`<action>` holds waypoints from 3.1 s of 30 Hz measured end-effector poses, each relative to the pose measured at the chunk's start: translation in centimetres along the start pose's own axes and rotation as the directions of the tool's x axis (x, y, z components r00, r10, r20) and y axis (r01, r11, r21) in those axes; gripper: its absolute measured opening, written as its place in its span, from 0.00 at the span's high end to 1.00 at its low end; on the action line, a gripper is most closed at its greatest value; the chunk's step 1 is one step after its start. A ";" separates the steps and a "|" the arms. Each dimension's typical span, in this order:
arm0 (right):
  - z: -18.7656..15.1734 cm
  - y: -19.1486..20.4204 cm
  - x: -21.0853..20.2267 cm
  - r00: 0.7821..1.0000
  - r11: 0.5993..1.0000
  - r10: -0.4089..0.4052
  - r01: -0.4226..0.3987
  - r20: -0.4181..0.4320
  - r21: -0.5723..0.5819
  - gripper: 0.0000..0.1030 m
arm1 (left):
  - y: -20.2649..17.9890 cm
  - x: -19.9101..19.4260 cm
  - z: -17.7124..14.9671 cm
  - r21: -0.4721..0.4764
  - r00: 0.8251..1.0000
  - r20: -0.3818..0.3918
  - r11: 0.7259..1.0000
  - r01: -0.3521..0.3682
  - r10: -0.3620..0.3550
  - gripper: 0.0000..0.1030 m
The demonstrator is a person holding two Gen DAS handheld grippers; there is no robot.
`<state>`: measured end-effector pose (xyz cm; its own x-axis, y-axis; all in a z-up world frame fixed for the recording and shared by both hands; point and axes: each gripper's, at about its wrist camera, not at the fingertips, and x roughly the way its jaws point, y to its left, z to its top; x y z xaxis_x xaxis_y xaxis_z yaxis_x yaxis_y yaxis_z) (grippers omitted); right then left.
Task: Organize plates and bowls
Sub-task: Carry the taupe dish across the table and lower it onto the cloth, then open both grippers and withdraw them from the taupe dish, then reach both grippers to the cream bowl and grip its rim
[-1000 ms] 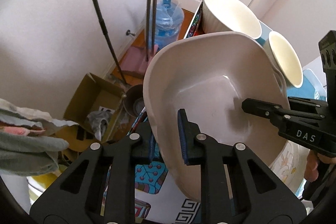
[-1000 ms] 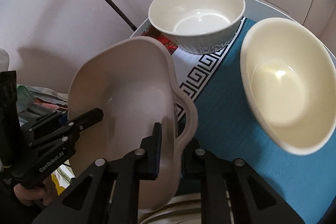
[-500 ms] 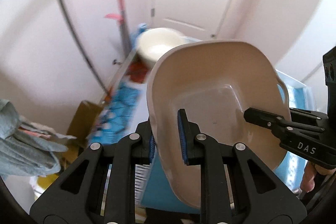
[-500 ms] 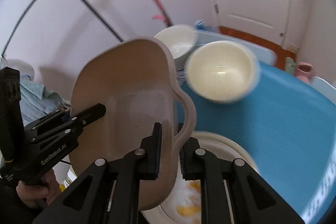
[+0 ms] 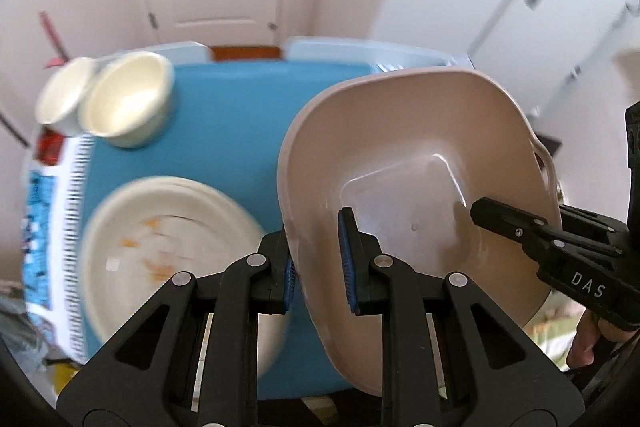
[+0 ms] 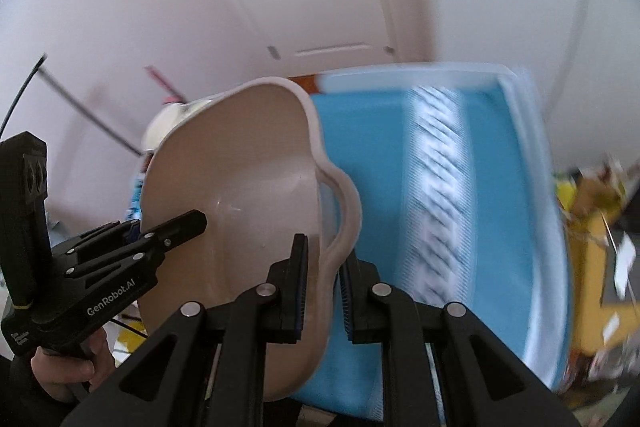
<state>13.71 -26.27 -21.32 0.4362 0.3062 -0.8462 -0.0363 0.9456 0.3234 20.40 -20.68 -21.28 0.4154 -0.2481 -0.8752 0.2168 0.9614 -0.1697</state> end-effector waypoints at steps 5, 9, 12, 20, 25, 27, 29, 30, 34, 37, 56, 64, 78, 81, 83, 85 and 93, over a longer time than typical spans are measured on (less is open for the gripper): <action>-2.3 -5.1 1.6 0.999 0.995 -0.033 0.035 -0.024 0.090 0.87 | -3.7 4.8 -0.6 0.055 0.997 -0.080 0.998 0.012 -0.008 0.84; -3.2 -7.7 3.3 0.999 0.989 -0.043 0.046 -0.024 0.138 0.87 | -5.8 7.3 -0.7 0.109 0.995 -0.104 0.994 0.005 0.007 0.84; -3.7 -9.0 3.5 0.999 0.986 -0.043 0.046 -0.020 0.158 0.87 | -6.6 8.5 -0.7 0.128 0.994 -0.111 0.992 0.004 0.010 0.84; -4.2 -10.3 3.5 0.999 0.981 -0.031 0.033 -0.015 0.194 0.87 | -6.8 8.5 -1.5 0.159 0.994 -0.113 0.987 0.008 0.010 0.84; -4.1 -10.8 3.6 1.000 0.976 -0.028 0.029 -0.009 0.216 0.87 | -7.1 8.3 -1.7 0.177 0.994 -0.109 0.984 0.003 0.017 0.82; -4.1 -11.2 3.7 1.000 0.973 -0.012 0.014 -0.012 0.232 0.86 | -7.3 8.2 -1.7 0.190 0.994 -0.112 0.982 0.008 0.013 0.69; -4.1 -11.5 3.7 1.000 0.968 -0.012 0.013 -0.009 0.249 0.83 | -7.6 7.9 -1.8 0.207 0.994 -0.099 0.978 -0.012 0.033 0.37; -4.2 -11.7 3.6 1.000 0.966 -0.015 0.015 -0.002 0.259 0.70 | -7.6 7.6 -1.8 0.216 0.995 -0.083 0.976 -0.027 0.046 0.26; -4.2 -12.2 2.7 0.999 0.958 0.009 -0.017 0.030 0.286 0.41 | -7.8 6.8 -2.0 0.239 0.997 -0.062 0.970 -0.031 0.047 0.26; -4.1 -12.3 1.8 0.999 0.960 -0.017 0.004 0.041 0.279 0.41 | -7.5 6.3 -2.2 0.239 0.997 -0.064 0.971 -0.033 0.049 0.26; 2.3 0.9 -11.1 0.927 0.982 0.075 -0.004 0.367 -0.190 0.09 | -1.4 -13.2 -0.9 0.054 0.910 0.306 0.949 -0.310 0.280 0.00; 6.3 8.2 -9.0 0.936 0.936 0.206 -0.104 0.286 -0.335 0.08 | 5.4 -17.4 0.9 -0.084 0.848 0.341 0.912 -0.401 0.405 0.00; 11.5 17.4 0.6 0.979 0.955 0.090 -0.032 0.184 -0.294 0.08 | 21.2 -13.6 5.3 -0.178 0.869 0.207 0.891 -0.418 0.450 0.00; 12.7 18.4 4.8 0.991 0.965 0.045 -0.010 0.128 -0.263 0.08 | 24.3 -11.2 6.0 -0.171 0.908 0.151 0.915 -0.365 0.391 0.00; 13.2 18.8 7.2 0.996 0.970 0.024 -0.002 0.087 -0.243 0.08 | 25.8 -9.2 6.3 -0.170 0.935 0.108 0.933 -0.318 0.339 0.00; 13.6 18.8 9.7 0.999 0.977 0.015 -0.005 0.047 -0.213 0.08 | 27.4 -6.6 6.5 -0.177 0.961 0.057 0.950 -0.258 0.272 0.00; 13.3 17.9 17.6 0.995 0.997 0.011 -0.018 -0.103 -0.074 0.31 | 30.3 0.8 7.1 -0.251 0.996 -0.009 0.964 -0.088 0.088 0.17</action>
<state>32.72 -5.48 -24.75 0.3406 0.3259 -0.8819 -0.1108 0.9454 0.3065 33.59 7.41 -23.85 0.4250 -0.1611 -0.8907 -0.0490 0.9785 -0.2003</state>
